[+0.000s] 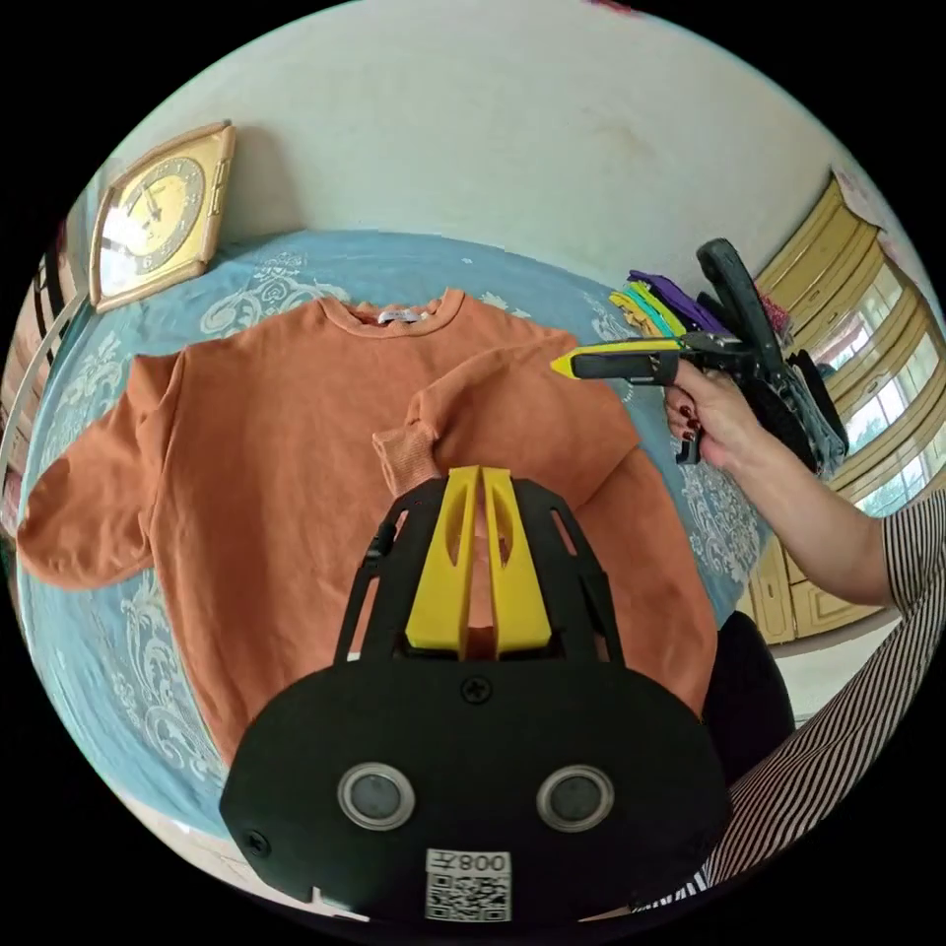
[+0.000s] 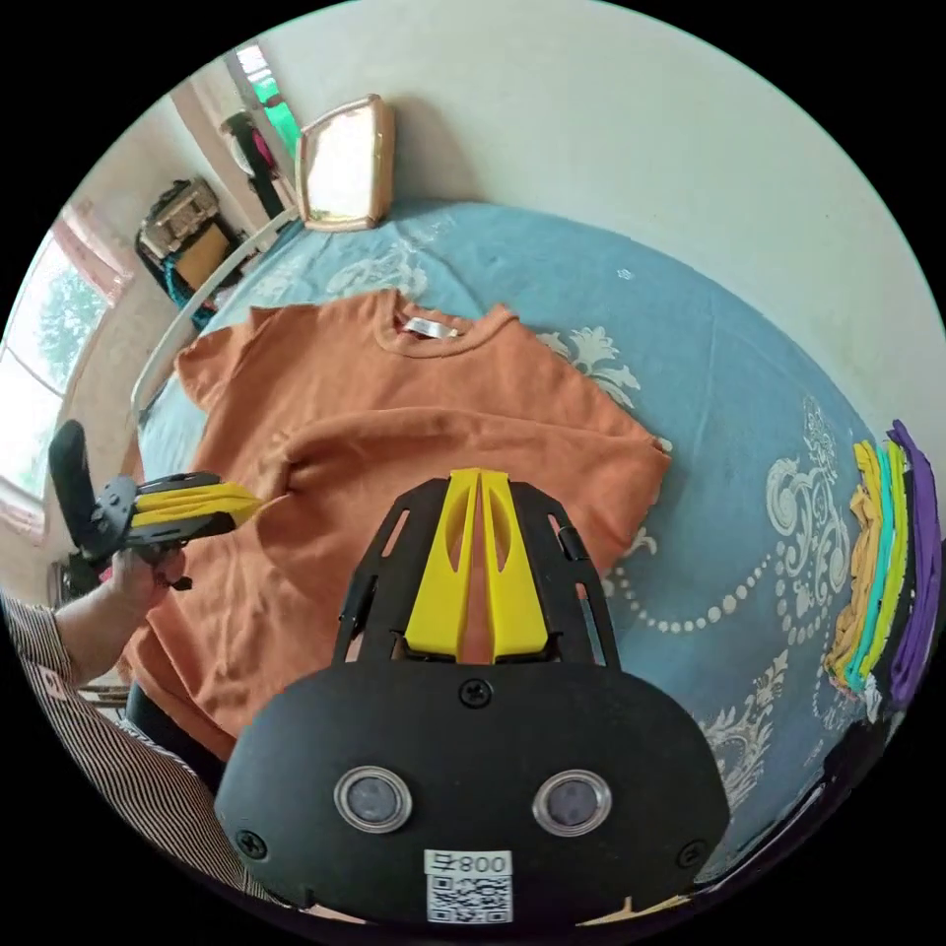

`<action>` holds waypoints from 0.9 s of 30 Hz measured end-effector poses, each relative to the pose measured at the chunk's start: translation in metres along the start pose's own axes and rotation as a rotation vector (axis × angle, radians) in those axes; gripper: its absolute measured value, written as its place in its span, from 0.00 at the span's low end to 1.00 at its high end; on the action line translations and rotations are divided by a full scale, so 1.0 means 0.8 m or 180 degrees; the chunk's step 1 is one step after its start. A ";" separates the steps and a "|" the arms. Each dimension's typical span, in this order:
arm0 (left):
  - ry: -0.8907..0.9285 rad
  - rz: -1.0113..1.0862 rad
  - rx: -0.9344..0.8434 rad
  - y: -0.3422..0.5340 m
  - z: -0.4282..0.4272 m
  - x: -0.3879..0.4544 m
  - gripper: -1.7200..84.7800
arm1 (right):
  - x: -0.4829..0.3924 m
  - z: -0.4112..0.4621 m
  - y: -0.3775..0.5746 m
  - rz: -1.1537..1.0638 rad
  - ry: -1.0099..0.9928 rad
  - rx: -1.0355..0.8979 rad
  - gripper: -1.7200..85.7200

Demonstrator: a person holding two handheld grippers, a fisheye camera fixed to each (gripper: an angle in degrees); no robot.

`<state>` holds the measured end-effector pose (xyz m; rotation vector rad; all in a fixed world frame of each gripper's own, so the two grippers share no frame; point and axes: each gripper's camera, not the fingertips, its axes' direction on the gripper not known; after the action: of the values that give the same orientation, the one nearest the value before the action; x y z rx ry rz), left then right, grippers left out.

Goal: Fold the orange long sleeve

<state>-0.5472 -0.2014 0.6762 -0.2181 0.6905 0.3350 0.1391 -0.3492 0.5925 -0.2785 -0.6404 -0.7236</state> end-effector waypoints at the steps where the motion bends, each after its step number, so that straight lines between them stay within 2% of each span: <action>1: 0.0100 -0.0184 0.0045 0.013 -0.017 -0.028 0.06 | -0.017 0.004 -0.002 -0.0095 -0.0063 0.0008 0.02; 5: 0.0315 -0.0813 0.0254 0.061 -0.086 -0.138 0.12 | -0.101 0.060 -0.026 -0.0513 -0.0222 -0.0264 0.02; 8: 0.0310 -0.1302 0.0496 0.102 -0.140 -0.225 0.15 | -0.114 0.111 -0.048 -0.0450 -0.0228 -0.0595 0.02; 11: 0.0131 -0.1793 0.0764 0.142 -0.190 -0.313 0.16 | -0.110 0.118 -0.061 -0.0332 -0.0298 -0.0663 0.02; 19: -0.0045 -0.2830 0.1264 0.194 -0.264 -0.507 0.18 | -0.111 0.080 -0.062 -0.0155 -0.0153 -0.0324 0.02; 23: 0.0249 -0.3328 0.1515 0.215 -0.267 -0.570 0.16 | -0.108 0.068 -0.062 0.0014 -0.0355 -0.0123 0.02; 27: 0.0544 -0.3403 0.1642 0.223 -0.263 -0.590 0.10 | -0.110 0.079 -0.064 0.0002 -0.0436 -0.0176 0.02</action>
<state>-1.0769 -0.2092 0.8112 -0.0977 0.7138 -0.8856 0.0256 -0.3117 0.5871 -0.3815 -0.7510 -0.7267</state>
